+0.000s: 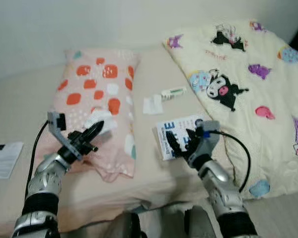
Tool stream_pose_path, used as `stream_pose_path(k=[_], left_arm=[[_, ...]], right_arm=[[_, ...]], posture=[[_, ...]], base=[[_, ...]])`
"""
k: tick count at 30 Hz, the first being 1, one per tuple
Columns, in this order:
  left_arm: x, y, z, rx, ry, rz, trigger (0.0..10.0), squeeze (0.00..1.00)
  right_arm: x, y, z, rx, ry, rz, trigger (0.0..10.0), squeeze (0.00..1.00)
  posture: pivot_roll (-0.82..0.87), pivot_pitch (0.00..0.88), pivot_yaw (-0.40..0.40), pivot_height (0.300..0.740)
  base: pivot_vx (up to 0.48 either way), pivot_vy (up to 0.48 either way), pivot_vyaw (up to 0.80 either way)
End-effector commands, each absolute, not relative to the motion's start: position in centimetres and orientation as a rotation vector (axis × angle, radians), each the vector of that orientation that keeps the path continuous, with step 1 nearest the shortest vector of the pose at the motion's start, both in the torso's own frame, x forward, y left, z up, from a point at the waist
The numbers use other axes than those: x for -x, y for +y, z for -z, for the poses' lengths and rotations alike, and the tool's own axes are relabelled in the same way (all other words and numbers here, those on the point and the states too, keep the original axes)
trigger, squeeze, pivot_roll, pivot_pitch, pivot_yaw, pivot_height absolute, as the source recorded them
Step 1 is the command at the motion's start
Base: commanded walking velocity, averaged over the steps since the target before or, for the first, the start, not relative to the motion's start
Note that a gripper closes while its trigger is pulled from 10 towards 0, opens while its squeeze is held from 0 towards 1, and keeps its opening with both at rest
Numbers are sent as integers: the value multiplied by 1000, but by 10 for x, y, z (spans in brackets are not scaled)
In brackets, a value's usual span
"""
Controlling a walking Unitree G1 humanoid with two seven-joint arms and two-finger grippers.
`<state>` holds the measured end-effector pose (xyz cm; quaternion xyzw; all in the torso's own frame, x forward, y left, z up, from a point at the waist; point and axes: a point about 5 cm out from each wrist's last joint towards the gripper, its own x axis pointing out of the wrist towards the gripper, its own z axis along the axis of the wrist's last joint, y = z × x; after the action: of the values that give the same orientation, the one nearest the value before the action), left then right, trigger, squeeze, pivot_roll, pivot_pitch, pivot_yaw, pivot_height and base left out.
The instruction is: Clean up the room
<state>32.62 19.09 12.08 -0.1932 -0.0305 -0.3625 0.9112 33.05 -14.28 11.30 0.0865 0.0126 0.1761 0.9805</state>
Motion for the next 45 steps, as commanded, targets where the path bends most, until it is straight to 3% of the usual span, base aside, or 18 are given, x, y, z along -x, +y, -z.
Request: stream_pose_path(k=[1, 5, 6, 7, 8, 15, 22, 29, 33, 40, 45], left_arm=[[-315, 184, -99, 354, 22, 769, 0, 0], [-299, 165, -65, 286, 129, 764, 0, 0], [-296, 159, -58, 283, 147, 728, 1333, 0], [-296, 159, -58, 283, 147, 728, 1333, 0], [-297, 152, -55, 293, 146, 700, 10000, 0], [-300, 119, -51, 278, 146, 643, 10000, 0], [-304, 120, -42, 272, 187, 535, 10000, 0], [-299, 154, -14, 252, 335, 246, 10000, 0], [-298, 156, -12, 244, 344, 231, 10000, 0], [-264, 187, 26, 180, 566, 30, 10000, 0], [-250, 193, 38, 169, 631, -11, 10000, 0]], right_arm=[[-329, -144, -108, -182, 32, -350, 10000, 0], [-332, -146, -108, -191, 29, -342, 10000, 0], [-333, -147, -105, -192, 31, -336, 10000, 0], [-333, -147, -105, -192, 31, -336, 10000, 0], [-333, -147, -103, -195, 35, -333, 10000, 0], [-334, -147, -95, -200, 48, -328, 10000, 0], [-336, -146, -92, -206, 59, -320, 10000, 0], [-331, -146, -68, -208, 150, -293, 10000, 0], [-330, -147, -65, -207, 160, -289, 10000, 0], [-292, -159, -2, -105, 452, -229, 10000, 0], [-275, -166, 17, -56, 549, -193, 10000, 0]], posture=[[-131, 89, 131, 635], [-132, 69, 133, 645], [-132, 64, 134, 650], [-132, 64, 134, 650], [-137, 56, 133, 655], [-144, 29, 132, 679], [-138, 19, 129, 694], [-130, 14, 119, 724], [-130, 14, 119, 738], [-132, 11, 113, 740], [-124, 8, 107, 740]], base=[[0, 0, 0], [0, 0, 0], [0, 0, 0], [0, 0, 0], [0, 0, 0], [0, 0, 0], [0, 0, 0], [0, 0, 0], [0, 0, 0], [0, 0, 0], [0, 0, 0]])
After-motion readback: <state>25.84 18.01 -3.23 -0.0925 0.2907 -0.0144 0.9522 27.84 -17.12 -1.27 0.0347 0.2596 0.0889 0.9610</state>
